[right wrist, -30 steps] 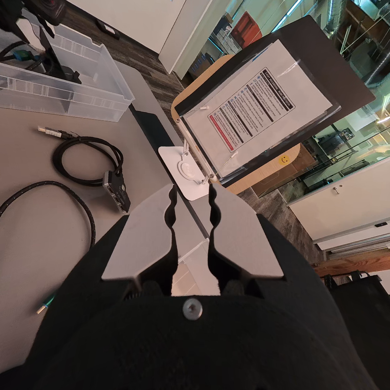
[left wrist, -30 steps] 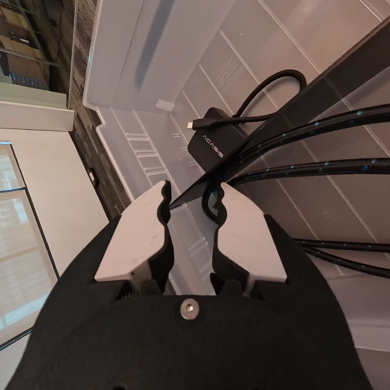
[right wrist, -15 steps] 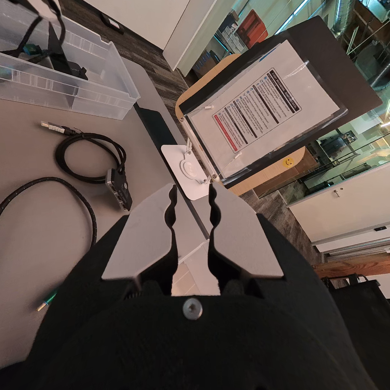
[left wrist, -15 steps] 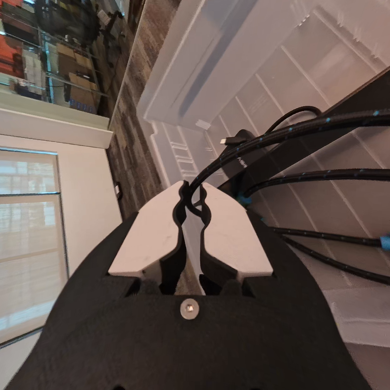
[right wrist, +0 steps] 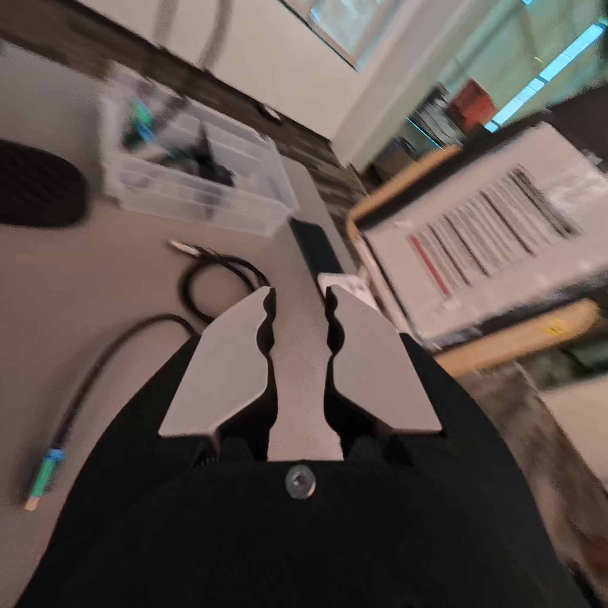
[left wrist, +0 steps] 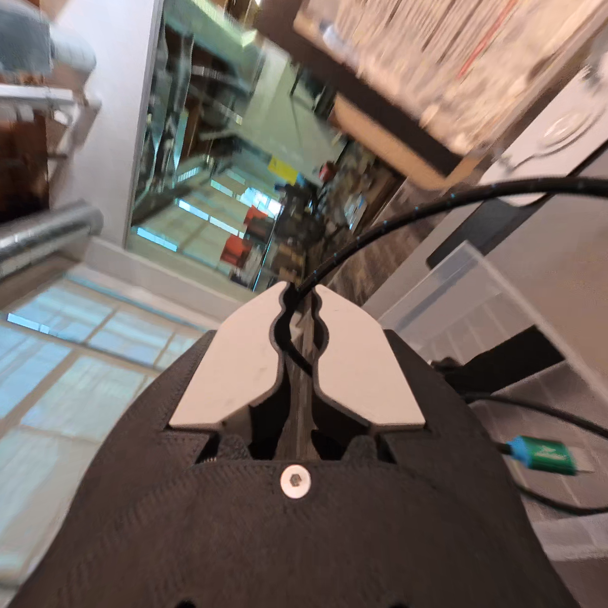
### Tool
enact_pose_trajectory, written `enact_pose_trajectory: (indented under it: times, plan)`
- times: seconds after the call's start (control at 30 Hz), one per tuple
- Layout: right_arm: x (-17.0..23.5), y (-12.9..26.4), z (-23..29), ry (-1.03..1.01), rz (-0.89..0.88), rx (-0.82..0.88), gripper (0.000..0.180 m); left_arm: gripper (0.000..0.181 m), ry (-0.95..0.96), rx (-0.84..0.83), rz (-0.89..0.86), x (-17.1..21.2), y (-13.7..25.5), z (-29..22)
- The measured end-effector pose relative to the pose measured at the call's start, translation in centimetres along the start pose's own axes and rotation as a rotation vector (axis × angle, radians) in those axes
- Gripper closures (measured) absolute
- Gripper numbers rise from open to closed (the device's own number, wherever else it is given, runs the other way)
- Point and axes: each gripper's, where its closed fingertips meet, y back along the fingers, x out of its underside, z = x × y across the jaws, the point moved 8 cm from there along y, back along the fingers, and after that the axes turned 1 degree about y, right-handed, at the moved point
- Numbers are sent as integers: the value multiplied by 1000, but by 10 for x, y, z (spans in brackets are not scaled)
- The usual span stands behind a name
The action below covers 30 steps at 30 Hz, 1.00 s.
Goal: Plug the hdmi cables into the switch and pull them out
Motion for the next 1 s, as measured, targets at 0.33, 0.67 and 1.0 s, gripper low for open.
enact_pose_trajectory:
  times: [0.33, 0.67, 1.0]
  plan:
    - [-6, -56, 42, -338, -205, -564, 129, 174, -67, 219, -326, -82, 3, -62]
    - [-5, -88, 63, -366, 62, -639, 175, 173, -110, 229, -293, -88, 0, -74]
    - [-19, -47, 34, 39, -82, -281, 176, 165, 150, 343, -344, -91, 63, -42]
